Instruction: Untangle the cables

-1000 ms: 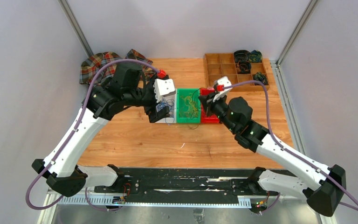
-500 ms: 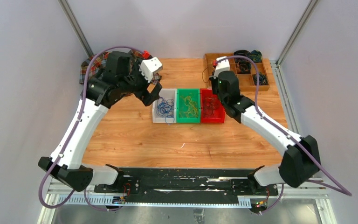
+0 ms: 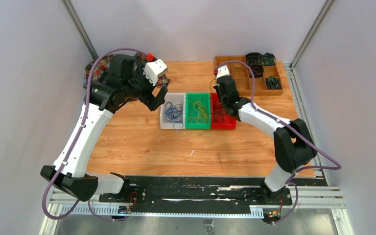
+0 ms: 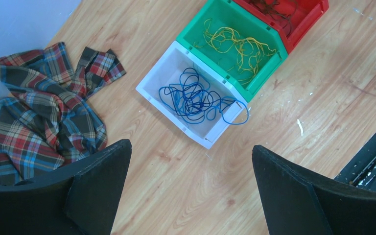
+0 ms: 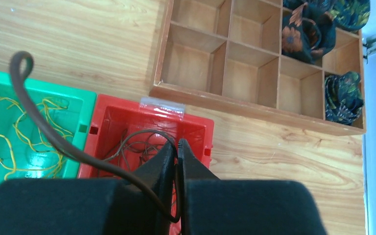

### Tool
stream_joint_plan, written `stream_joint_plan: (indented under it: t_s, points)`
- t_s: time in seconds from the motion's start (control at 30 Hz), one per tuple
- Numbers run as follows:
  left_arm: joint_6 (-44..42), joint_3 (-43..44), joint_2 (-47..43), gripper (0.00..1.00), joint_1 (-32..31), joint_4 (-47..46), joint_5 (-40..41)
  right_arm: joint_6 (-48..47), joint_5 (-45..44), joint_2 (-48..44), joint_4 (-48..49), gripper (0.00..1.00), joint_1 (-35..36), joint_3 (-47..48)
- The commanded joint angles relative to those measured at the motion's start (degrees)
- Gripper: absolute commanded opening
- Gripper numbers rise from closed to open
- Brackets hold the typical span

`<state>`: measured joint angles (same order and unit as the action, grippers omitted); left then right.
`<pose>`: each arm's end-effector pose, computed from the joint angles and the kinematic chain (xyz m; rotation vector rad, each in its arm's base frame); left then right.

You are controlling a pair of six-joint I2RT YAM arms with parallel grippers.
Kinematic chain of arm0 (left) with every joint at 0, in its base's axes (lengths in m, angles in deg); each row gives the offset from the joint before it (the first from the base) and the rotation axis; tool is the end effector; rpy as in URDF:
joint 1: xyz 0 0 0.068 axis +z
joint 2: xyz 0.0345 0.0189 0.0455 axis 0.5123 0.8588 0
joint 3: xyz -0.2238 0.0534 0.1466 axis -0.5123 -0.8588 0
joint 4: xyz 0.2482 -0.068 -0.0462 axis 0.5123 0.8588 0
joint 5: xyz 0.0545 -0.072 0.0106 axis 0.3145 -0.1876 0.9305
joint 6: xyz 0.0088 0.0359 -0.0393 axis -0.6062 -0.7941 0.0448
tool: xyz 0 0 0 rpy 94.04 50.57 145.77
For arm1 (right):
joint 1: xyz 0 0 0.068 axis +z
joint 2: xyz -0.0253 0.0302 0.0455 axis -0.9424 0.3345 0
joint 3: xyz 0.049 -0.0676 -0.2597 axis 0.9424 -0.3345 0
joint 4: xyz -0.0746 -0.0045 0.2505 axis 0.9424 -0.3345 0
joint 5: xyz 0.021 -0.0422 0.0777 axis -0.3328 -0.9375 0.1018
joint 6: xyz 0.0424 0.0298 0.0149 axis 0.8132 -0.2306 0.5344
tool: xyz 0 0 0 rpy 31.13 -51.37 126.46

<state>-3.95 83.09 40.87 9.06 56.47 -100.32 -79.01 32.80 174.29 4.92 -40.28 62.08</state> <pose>0.2303 -0.1033 0.4374 0.9674 1.9545 -0.3294 0.3376 0.1792 0.2672 -0.3075 1.9134 -0.1287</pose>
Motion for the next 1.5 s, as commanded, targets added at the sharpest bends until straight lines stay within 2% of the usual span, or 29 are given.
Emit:
stream_joint_plan:
  t_s: [0.0, 0.07, 0.17, 0.3, 0.37, 0.73, 0.87, 1.1, 1.23, 1.37, 1.43, 1.47]
  points:
    - [-0.5, 0.5, -1.7, 0.98, 1.5, -1.2, -2.6, 4.4, 0.6, 0.7, -3.0, 0.1, -0.7, 2.1]
    - [-0.8, -0.7, -2.4, 0.98, 2.4, -2.2, -4.5, 6.3, 1.8, 0.9, -4.4, 0.15, -0.7, 2.3]
    - [-0.7, -1.5, -2.2, 0.98, 2.7, -2.7, -3.4, 8.8, 2.3, 1.1, -6.4, 0.18, -0.9, 2.8]
    - [-0.6, -1.5, -2.5, 0.98, 2.8, -2.7, -2.7, 11.8, 1.3, 1.9, -11.1, 0.35, -1.9, 4.0]
    - [-0.9, -1.6, -3.1, 0.98, 2.8, -2.8, -2.7, 12.8, 0.0, 1.6, -12.3, 0.39, -2.1, 3.6]
    - [-1.1, -4.4, -4.2, 0.98, 2.9, -2.8, -2.8, 15.3, 2.4, -1.4, -12.2, 0.38, -2.7, 1.1]
    - [-0.7, -6.7, -3.7, 0.98, 3.3, -4.6, -1.8, 14.9, 3.0, 1.5, -12.2, 0.34, -3.2, 3.2]
    - [-0.4, -11.7, -3.2, 0.98, 7.7, -8.3, -2.3, 15.0, 4.3, 9.3, -11.1, 0.28, -5.5, 3.3]
    - [-0.7, -14.1, -3.4, 0.98, 9.9, -10.0, -2.3, 15.0, 6.2, 9.9, -11.9, 0.27, -5.5, 3.3]
    - [-0.9, -14.7, -3.3, 0.98, 10.5, -10.5, -2.6, 14.8, 8.0, 5.7, -12.7, 0.33, -5.5, 3.8]
    - [-0.7, -14.7, -3.5, 0.98, 10.6, -11.1, -2.6, 14.6, 9.4, 3.1, -13.8, 0.39, -5.5, 4.9]
    - [-0.5, -14.6, -3.5, 0.98, 10.6, -11.5, -2.2, 14.5, 10.8, 1.8, -14.4, 0.45, -5.6, 5.5]
